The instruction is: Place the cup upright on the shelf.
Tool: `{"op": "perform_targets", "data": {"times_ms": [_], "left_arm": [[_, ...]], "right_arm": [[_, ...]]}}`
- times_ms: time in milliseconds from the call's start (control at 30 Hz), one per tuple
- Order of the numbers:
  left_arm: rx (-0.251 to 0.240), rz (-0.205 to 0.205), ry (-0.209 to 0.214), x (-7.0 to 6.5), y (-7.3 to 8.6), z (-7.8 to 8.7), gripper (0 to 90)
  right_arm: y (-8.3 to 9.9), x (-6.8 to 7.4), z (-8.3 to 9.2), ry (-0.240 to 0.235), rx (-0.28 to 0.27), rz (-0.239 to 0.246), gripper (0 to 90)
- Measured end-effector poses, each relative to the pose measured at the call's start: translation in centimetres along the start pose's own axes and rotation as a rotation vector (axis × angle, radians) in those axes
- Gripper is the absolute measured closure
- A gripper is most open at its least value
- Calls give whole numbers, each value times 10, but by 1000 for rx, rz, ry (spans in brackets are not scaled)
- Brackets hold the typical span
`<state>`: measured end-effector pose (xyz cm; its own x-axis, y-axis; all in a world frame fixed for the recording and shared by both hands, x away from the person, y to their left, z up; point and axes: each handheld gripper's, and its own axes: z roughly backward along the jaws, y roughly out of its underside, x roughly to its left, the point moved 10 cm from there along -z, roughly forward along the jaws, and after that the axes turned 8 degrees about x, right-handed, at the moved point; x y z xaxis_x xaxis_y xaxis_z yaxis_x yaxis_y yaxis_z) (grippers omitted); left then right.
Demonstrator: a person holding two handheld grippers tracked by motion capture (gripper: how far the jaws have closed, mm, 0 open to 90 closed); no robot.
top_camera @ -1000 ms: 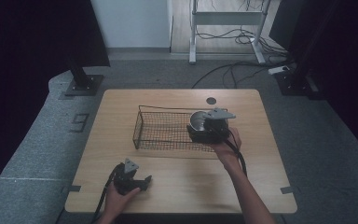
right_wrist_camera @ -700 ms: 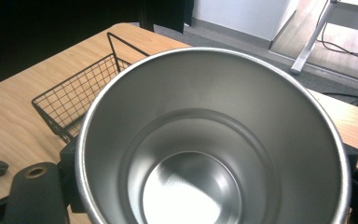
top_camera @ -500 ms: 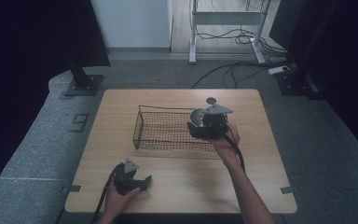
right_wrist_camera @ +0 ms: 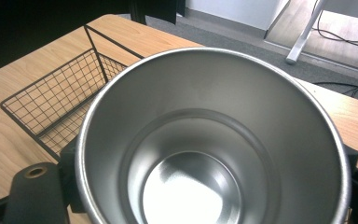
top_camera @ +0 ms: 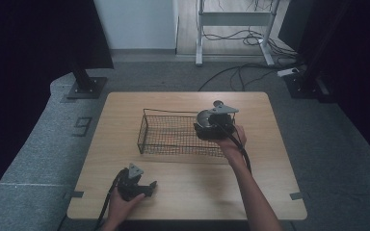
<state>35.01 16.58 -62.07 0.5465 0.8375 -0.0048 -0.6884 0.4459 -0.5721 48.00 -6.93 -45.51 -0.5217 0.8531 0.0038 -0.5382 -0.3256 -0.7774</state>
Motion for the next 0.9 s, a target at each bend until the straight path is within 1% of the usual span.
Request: {"op": "perform_targets", "data": {"times_ms": [167,300,400,900], "left_arm": [[0,0,0,0,0,0,106],[0,-1,0,0,0,0,106],[0,0,0,0,0,0,106],[0,-1,0,0,0,0,106]], "right_arm": [[-2,-2,-5,11,10,-3,182],[-1,-7,-10,22,18,-12,182],[1,-13,-15,36,29,-22,182],[9,-22,-32,47,66,-47,182]]}}
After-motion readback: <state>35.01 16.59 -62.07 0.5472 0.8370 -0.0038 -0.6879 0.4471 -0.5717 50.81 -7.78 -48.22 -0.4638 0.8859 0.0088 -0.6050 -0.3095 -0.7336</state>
